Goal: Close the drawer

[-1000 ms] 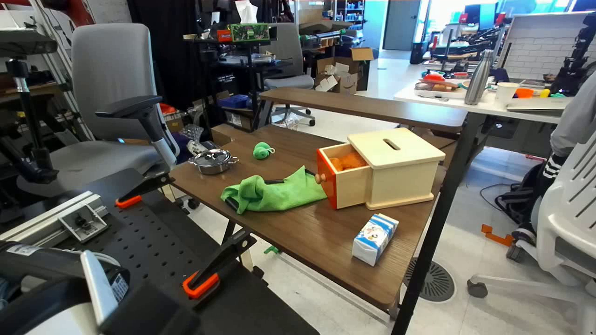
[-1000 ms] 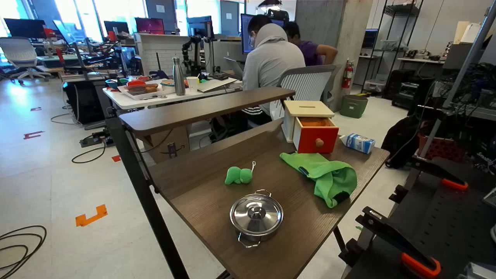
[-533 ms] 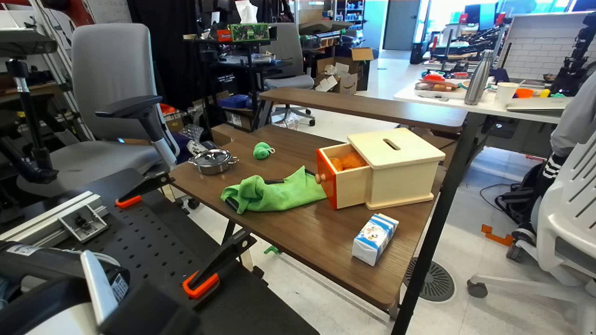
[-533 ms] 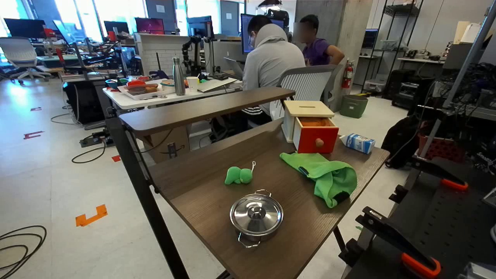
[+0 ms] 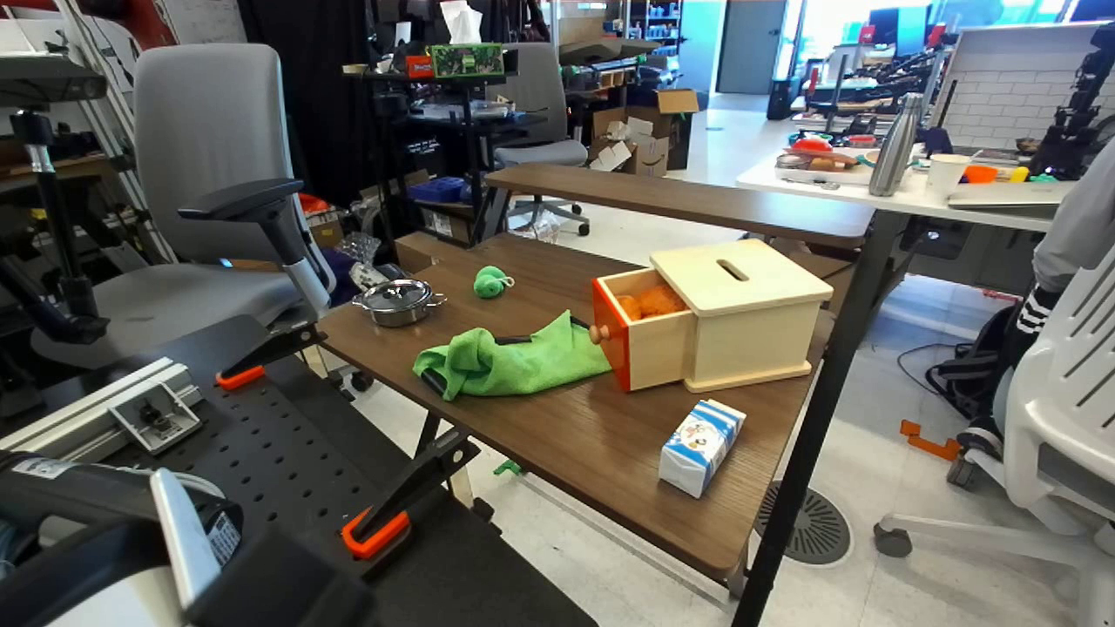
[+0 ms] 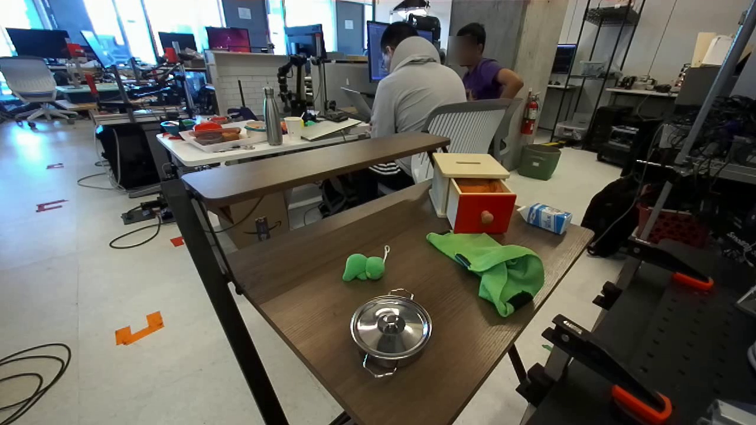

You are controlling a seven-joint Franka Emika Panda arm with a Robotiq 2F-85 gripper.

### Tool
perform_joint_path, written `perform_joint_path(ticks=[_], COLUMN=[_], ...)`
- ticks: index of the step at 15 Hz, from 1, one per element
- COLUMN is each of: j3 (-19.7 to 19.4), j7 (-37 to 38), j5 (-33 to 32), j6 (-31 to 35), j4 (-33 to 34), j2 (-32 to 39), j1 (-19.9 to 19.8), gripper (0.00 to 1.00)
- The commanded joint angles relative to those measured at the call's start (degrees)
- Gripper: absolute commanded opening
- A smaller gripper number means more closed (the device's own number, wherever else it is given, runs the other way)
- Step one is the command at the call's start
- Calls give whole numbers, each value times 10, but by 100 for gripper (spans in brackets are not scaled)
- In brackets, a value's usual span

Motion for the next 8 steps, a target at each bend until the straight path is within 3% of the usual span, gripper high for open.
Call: perform_joint_path(ticks=[1, 8], j3=[17, 19], j7=[59, 168], j5=[15, -8], j6=[91, 216], j4=[25, 63], j2=[79, 256], j1=[-26, -50], gripper=[100, 100])
